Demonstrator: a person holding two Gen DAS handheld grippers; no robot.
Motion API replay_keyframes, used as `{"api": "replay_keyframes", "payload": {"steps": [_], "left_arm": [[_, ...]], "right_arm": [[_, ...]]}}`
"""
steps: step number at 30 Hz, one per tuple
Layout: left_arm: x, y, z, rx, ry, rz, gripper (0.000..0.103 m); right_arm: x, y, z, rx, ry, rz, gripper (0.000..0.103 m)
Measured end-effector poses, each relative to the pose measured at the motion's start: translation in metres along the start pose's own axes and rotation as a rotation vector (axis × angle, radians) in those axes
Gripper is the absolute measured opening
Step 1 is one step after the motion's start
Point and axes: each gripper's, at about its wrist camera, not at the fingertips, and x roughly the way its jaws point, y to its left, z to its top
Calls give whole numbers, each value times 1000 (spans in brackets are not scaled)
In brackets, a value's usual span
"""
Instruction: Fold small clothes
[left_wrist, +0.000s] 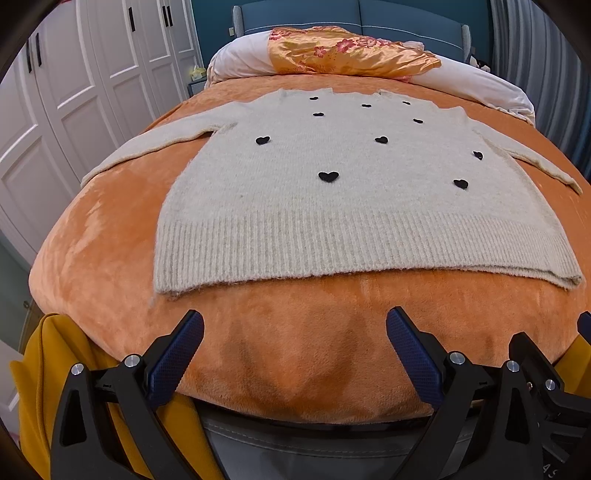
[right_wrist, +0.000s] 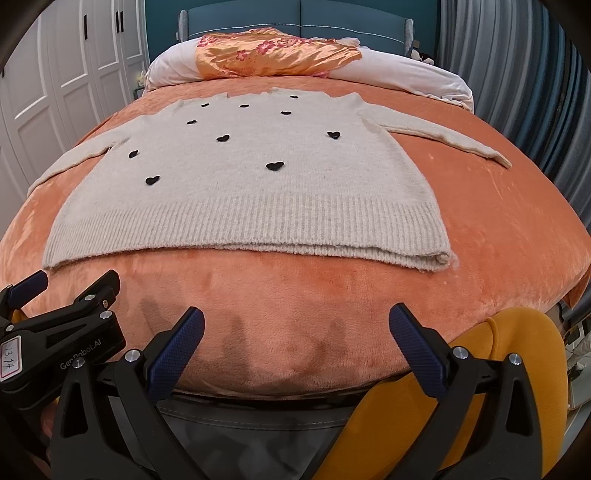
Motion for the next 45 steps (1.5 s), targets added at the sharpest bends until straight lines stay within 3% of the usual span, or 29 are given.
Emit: {"api": "replay_keyframes", "payload": {"steps": [16, 28, 34, 37, 45], "left_arm": [[1, 2, 1, -19, 10, -23, 96], [7, -3, 36, -19, 3, -12, 97], [19, -4, 72, -15, -4, -33, 97], [31, -5, 93, -9, -4, -12, 97], [72, -3, 141, -37, 1, -3, 97]], "right_arm": [[4, 0, 1, 16, 15, 28, 98], [17, -53, 40, 134, 23, 35, 98], [55, -137, 102, 212, -9, -22, 98], [92, -212, 145, 309, -15, -54, 98], [179, -375, 217, 606, -45, -130, 98]]}}
